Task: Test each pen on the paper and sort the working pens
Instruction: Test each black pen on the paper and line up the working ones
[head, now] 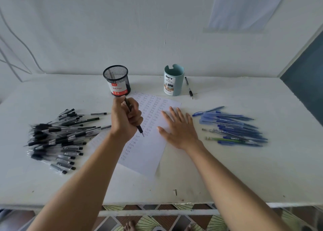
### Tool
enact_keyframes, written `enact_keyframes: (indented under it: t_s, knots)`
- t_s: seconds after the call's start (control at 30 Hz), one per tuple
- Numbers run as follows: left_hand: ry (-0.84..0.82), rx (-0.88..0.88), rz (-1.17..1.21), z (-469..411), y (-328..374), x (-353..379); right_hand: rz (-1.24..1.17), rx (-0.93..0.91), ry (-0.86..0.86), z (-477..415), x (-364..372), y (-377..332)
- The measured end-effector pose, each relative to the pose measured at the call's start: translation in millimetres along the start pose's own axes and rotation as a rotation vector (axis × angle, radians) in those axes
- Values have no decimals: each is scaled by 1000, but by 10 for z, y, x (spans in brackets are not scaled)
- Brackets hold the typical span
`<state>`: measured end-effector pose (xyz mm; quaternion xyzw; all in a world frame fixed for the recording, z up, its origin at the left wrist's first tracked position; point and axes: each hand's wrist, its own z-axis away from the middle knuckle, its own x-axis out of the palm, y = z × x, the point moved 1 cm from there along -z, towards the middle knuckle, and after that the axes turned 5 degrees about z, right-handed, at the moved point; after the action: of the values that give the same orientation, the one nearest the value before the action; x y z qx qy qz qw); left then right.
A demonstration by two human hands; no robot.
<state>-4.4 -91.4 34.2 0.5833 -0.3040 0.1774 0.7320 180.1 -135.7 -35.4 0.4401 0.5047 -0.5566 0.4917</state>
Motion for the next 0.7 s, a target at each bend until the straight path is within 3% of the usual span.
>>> enact_keyframes:
  t_s: [0.3, 0.4, 0.53, 0.7]
  knots:
    - [140, 91, -137, -50, -81, -67, 19, 12, -16, -4, -30, -22]
    - [97, 52, -137, -61, -117, -187, 28, 10, -19, -3, -43, -28]
    - [73, 30, -366, -45, -211, -284, 28, 1, -12, -3, -47, -21]
    - [60, 126, -768, 14, -277, -315, 33, 3, -5, -6, -42, -21]
